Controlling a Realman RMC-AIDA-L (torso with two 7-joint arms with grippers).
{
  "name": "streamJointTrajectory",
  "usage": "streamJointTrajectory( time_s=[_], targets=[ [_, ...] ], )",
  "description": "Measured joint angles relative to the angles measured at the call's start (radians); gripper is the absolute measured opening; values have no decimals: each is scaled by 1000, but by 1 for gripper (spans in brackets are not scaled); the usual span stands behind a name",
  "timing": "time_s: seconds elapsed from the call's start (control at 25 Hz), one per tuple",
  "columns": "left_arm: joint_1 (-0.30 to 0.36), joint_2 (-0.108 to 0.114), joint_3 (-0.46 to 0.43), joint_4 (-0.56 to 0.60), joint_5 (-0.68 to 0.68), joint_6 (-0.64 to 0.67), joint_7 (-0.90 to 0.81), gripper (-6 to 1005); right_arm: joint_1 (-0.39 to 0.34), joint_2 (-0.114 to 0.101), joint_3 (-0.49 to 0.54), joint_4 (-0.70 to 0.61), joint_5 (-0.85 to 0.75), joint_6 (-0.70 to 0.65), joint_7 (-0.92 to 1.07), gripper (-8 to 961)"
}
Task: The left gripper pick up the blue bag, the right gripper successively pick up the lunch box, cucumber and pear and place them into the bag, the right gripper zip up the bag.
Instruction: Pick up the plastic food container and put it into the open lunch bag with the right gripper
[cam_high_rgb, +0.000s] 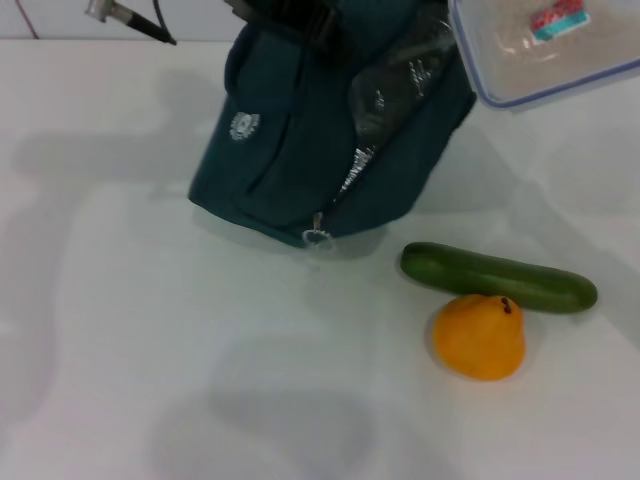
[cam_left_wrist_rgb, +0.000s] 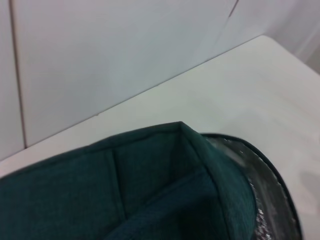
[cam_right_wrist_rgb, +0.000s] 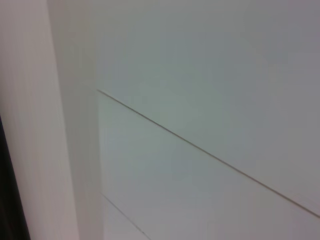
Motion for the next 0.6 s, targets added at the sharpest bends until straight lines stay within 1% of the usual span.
streamJointTrajectory(
  time_s=[0.16, 0.4, 0.48, 0.6],
  targets=[
    [-12, 6, -2, -1, -50, 11, -27, 42, 10, 0, -1, -3, 0, 1, -4, 135],
    [-28, 10, -8, -10, -84, 20, -54, 42, 14, 0, 1, -4, 1, 10, -38, 137],
    [-37, 14, -9, -32, -97, 21, -59, 42, 14, 0, 0, -4, 1, 26, -45, 138],
    [-53, 27, -19, -100, -145, 21, -56, 42, 14, 0, -6, -4, 0, 74, -50, 139]
  ],
)
